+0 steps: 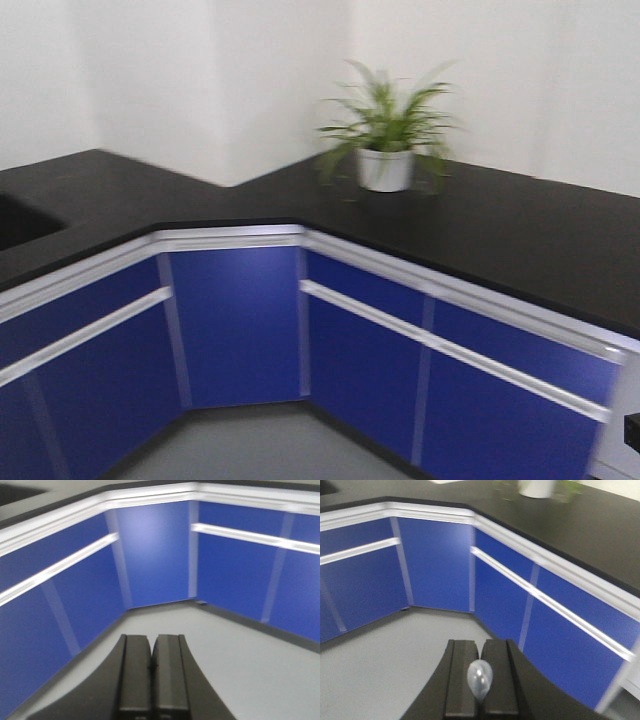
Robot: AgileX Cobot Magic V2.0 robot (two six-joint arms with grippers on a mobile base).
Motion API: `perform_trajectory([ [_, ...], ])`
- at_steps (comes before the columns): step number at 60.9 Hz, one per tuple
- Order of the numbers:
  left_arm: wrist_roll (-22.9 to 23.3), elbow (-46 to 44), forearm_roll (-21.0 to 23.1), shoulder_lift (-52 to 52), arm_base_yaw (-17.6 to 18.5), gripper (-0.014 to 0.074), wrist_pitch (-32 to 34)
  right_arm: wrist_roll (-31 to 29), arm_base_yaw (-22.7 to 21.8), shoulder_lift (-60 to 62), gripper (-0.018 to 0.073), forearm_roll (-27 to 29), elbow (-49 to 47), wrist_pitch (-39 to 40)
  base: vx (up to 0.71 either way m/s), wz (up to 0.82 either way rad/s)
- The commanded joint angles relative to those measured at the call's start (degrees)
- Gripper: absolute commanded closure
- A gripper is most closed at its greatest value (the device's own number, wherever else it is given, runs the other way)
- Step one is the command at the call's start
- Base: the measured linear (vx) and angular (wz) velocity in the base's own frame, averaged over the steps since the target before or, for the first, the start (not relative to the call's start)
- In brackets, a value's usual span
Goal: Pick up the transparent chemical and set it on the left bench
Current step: 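Drive the base to the bench with the white bins, holding the dropper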
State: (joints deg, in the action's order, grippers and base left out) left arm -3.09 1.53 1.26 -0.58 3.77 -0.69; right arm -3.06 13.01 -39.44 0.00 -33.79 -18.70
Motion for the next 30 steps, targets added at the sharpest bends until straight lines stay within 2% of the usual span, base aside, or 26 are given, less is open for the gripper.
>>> perform_trajectory([
  [1,0.4,0.9,0.0,-1.1,0.1,0.06,4.5,-0.5,0.0,0.2,0.0559,0.0,-2.0,4.4,-0.23,1.02],
  [30,0.4,0.9,0.0,-1.1,0.1,0.06,4.5,-0.5,0.0,0.3,0.0559,0.0,-2.0,4.4,-0.11,0.89],
])
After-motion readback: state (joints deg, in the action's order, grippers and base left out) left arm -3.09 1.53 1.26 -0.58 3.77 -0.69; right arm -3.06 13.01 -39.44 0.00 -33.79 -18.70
